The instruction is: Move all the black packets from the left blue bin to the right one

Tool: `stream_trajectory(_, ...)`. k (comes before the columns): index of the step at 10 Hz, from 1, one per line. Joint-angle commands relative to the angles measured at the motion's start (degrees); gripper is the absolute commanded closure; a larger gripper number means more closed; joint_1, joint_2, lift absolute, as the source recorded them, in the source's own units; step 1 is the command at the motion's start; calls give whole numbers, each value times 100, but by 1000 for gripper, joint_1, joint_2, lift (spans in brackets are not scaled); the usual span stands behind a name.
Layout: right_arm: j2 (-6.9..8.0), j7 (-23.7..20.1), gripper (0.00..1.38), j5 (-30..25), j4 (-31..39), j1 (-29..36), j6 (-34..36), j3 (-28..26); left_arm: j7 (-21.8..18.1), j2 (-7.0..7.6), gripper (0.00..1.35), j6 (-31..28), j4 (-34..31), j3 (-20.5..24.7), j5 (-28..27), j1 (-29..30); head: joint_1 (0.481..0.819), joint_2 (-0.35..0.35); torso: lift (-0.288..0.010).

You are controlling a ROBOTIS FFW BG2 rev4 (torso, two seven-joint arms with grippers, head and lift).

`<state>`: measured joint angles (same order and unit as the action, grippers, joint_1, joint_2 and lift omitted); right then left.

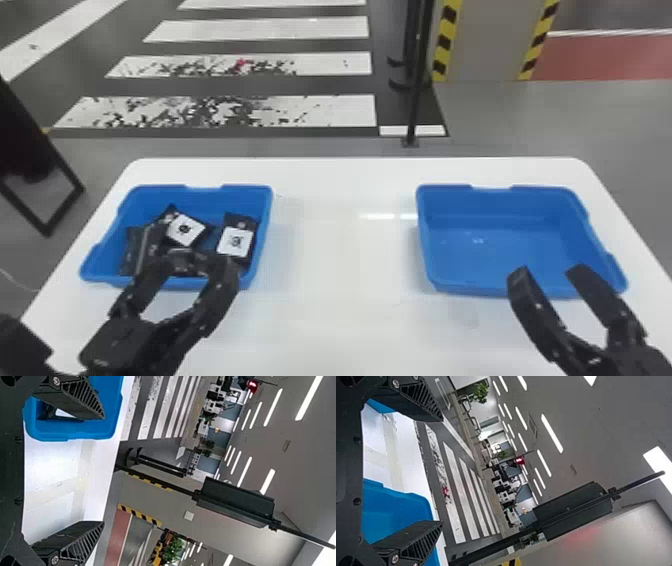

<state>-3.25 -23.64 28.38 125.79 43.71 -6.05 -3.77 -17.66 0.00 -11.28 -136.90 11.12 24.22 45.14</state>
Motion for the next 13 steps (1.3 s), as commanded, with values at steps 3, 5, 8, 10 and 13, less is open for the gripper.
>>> stream_trajectory(3, 0, 0, 105, 7, 0, 2, 0, 0, 8, -15, 88, -11, 28, -3, 46, 14, 695, 64, -140)
stream_trajectory(5, 0, 0, 105, 30, 0, -12, 0, 0, 8, -15, 88, 3, 28, -15, 57, 14, 695, 64, -140)
stream_trajectory(8, 0, 0, 105, 53, 0, 2, 0, 0, 35, -15, 88, -67, 42, -3, 46, 0, 695, 63, -140)
stream_trajectory(10, 0, 0, 105, 65, 0, 2, 0, 0, 43, -15, 88, -194, 127, 20, 11, -127, 695, 65, -140)
stream_trajectory(13, 0, 0, 105, 122, -28, 16, 0, 0, 87, -15, 93, -601, 422, 180, -114, -619, 695, 69, -140)
